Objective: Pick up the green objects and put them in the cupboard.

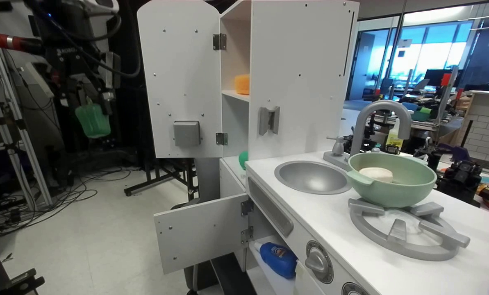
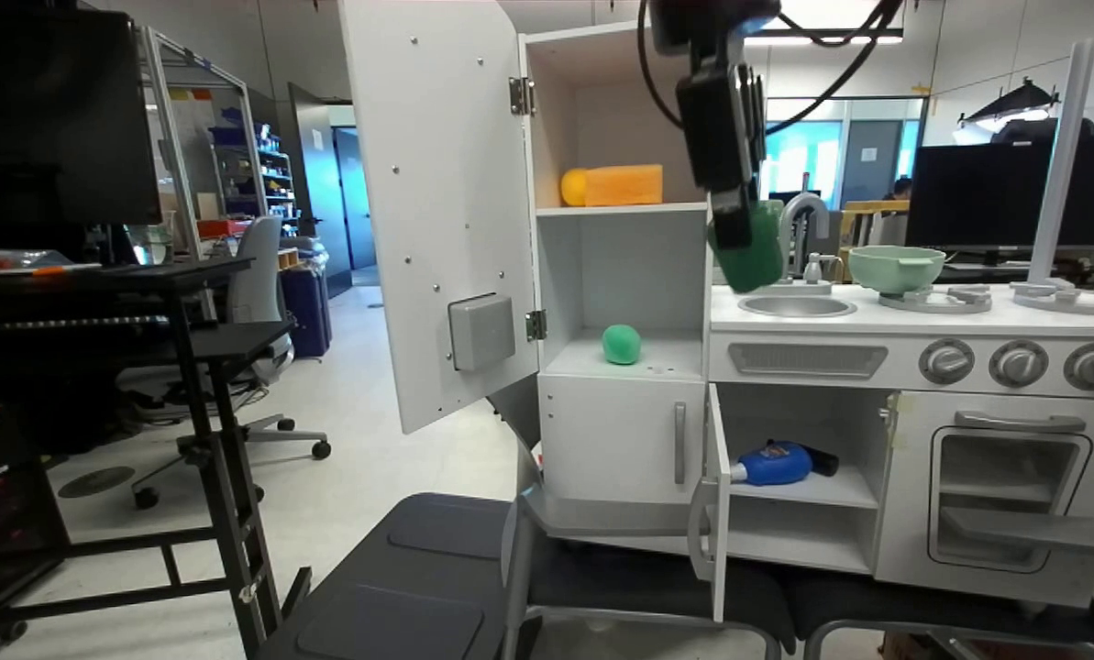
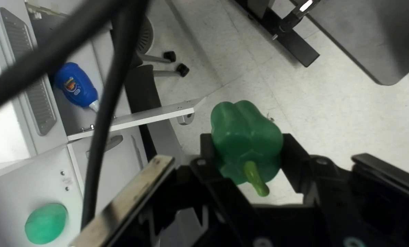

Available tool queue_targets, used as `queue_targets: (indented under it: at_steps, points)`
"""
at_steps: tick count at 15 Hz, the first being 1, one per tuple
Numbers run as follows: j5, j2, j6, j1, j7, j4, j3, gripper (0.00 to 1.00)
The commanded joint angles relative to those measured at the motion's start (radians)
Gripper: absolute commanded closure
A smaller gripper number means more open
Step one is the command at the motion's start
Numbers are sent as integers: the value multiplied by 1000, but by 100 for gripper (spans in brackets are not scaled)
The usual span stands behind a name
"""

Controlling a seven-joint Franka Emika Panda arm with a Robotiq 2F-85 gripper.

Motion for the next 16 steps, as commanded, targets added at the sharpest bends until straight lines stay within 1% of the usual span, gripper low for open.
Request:
queue_targets:
  at_steps: [1,3,4,5,6,7,9,10,12,16]
  points:
    - [-224,148,215,43,236,-47,-1,75]
    - [-386,272,258,99,395,21,-29,75]
    - [-466,324,319,116,479,8,-60,75]
    - [-525,389,292,152,538,89,-75,75]
    - [-574,440,292,174,584,136,-95,75]
    - [-635,483,338,176,650,141,-126,75]
    - [-671,569,290,198,674,302,-151,75]
    - [-710,609,330,192,721,333,-181,75]
    - [-735,681,312,188,737,478,-209,75]
    - [-754,832,313,183,763,726,-261,75]
